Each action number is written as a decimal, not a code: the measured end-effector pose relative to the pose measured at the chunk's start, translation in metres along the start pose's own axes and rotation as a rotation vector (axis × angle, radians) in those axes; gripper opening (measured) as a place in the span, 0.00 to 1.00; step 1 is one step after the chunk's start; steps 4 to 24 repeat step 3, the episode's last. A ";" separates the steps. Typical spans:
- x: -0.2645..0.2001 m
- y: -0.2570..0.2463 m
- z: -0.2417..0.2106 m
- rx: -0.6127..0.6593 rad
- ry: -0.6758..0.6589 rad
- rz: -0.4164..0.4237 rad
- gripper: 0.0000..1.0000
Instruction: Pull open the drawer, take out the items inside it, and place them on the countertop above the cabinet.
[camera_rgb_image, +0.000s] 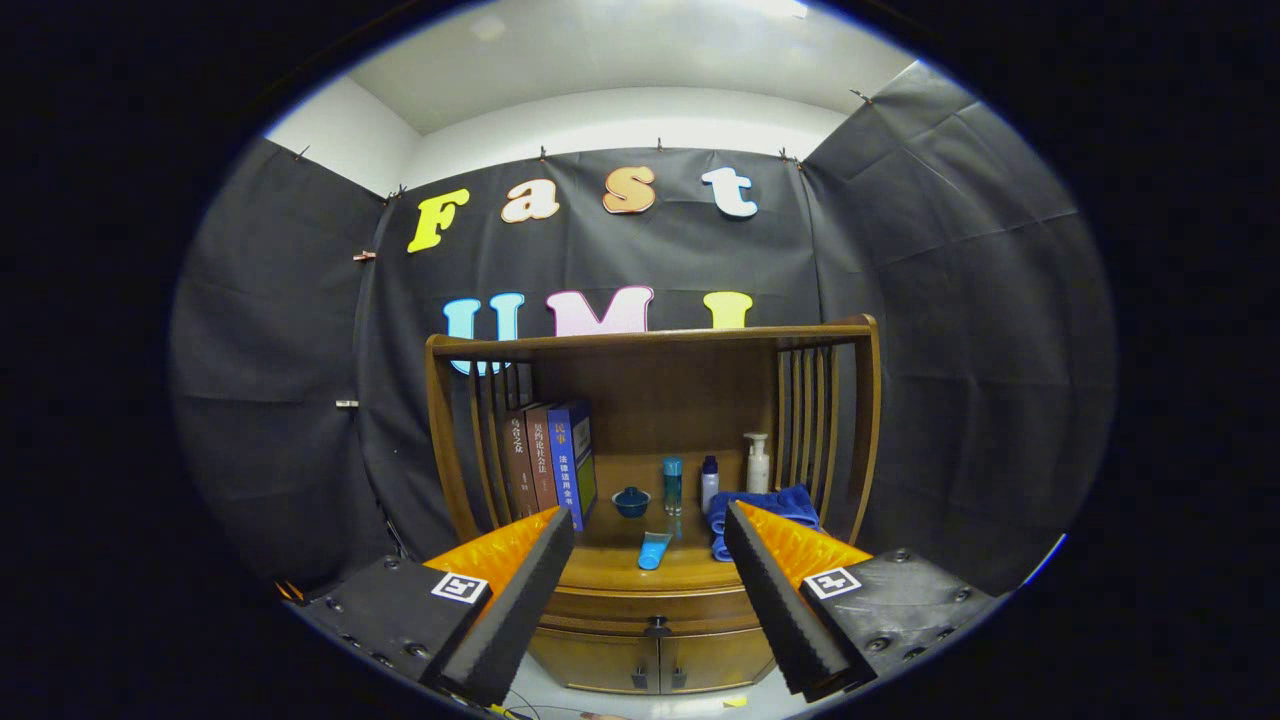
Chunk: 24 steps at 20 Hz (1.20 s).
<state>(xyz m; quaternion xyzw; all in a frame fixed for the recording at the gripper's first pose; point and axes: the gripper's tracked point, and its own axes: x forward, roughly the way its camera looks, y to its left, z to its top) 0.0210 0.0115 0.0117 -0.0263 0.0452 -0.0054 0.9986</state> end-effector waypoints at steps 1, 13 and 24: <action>-0.001 -0.001 0.000 0.000 0.002 0.001 0.99; 0.001 -0.001 -0.001 0.001 0.007 0.001 0.99; 0.001 -0.001 -0.001 0.001 0.007 0.001 0.99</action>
